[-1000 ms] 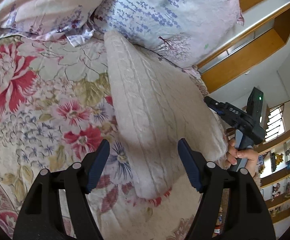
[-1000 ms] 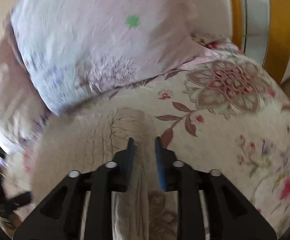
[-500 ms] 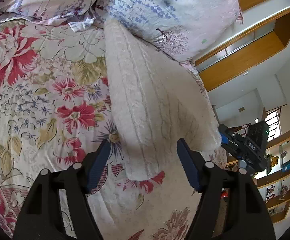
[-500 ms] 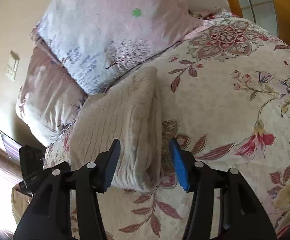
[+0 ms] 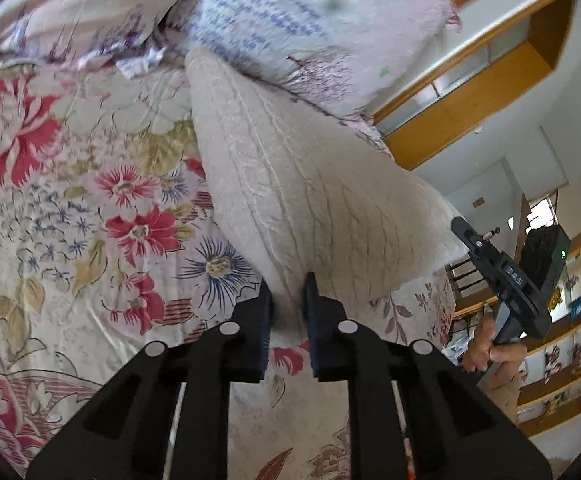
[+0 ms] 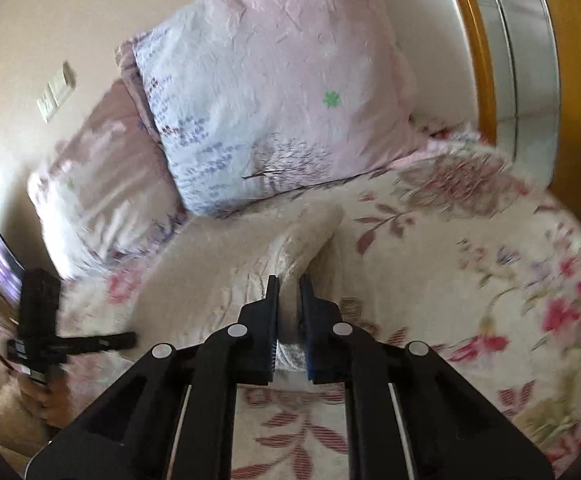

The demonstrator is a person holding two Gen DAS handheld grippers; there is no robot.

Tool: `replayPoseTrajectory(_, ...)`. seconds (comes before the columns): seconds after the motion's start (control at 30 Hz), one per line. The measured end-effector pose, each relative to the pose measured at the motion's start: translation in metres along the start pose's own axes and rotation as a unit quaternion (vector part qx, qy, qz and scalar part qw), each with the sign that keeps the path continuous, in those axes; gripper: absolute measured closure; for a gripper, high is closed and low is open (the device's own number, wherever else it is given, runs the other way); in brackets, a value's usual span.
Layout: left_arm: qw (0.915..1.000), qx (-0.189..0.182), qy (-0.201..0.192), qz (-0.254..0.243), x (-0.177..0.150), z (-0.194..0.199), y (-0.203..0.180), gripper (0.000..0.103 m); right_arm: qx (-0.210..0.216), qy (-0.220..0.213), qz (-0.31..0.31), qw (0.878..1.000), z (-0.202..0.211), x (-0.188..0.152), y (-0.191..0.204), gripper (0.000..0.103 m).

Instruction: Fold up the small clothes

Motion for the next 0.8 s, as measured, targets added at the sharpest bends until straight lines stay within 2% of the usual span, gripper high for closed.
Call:
replayPoseTrajectory(0.07,1.0000,0.003,0.002,-0.006,-0.004,-0.001,0.002,0.091,-0.041,0.035,0.001,0.999,-0.013,-0.015,-0.015,0.092)
replayPoseTrajectory(0.13,0.9999,0.006,0.013,-0.001,-0.010,-0.007,0.008,0.091,-0.058,0.069,-0.023,0.996,-0.028,-0.031,-0.033,0.092)
replayPoseTrajectory(0.23,0.9999,0.005,0.015,0.003,-0.014,-0.009,0.011,0.090,-0.046,0.091,-0.065,0.993,-0.041,-0.047,-0.046,0.092)
replayPoseTrajectory(0.3,0.9999,0.006,0.015,0.000,-0.014,-0.007,0.010,0.085,-0.040,0.091,-0.069,0.993,-0.039,-0.043,-0.045,0.091)
replayPoseTrajectory(0.37,0.9999,0.000,0.015,0.006,-0.012,-0.006,0.010,0.078,-0.027,0.088,-0.082,0.992,-0.033,-0.035,-0.044,0.086)
replayPoseTrajectory(0.4,0.9998,-0.006,0.012,0.012,-0.009,-0.003,0.011,0.064,-0.018,0.086,-0.091,0.992,-0.030,-0.032,-0.044,0.080)
replayPoseTrajectory(0.43,0.9998,-0.011,0.008,0.018,-0.007,-0.001,0.012,0.056,-0.007,0.079,-0.106,0.991,-0.028,-0.027,-0.043,0.073)
replayPoseTrajectory(0.47,0.9996,-0.013,0.001,0.026,-0.002,0.000,0.013,0.042,0.004,0.071,-0.119,0.990,-0.027,-0.021,-0.045,0.070)
replayPoseTrajectory(0.5,0.9992,-0.015,-0.010,0.036,0.002,0.004,0.015,0.038,0.011,0.066,-0.128,0.990,-0.027,-0.018,-0.044,0.068)
replayPoseTrajectory(0.6,0.9987,-0.011,-0.013,0.048,0.010,0.005,0.020,0.032,0.037,0.061,-0.156,0.985,-0.037,-0.007,-0.045,0.068)
replayPoseTrajectory(0.73,0.9986,0.012,-0.010,0.052,0.014,-0.003,0.023,0.031,0.046,0.070,-0.173,0.981,-0.060,-0.004,-0.049,0.069)
replayPoseTrajectory(0.77,0.9984,0.017,-0.008,0.052,0.015,-0.006,0.024,0.031,0.054,0.072,-0.172,0.981,-0.064,-0.003,-0.046,0.073)
replayPoseTrajectory(0.8,0.9983,0.019,-0.008,0.054,0.014,-0.007,0.025,0.031,0.059,0.070,-0.159,0.983,-0.069,-0.002,-0.040,0.091)
Point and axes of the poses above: each gripper's, at about its wrist camera, not at the fingertips, and z roughly against the way its jaws point, y to its left, x to its top, the point moved 8 cm from there along -z, roughly the way its jaws point, and after that the axes turned 10 degrees about x, right-handed, at the moved point
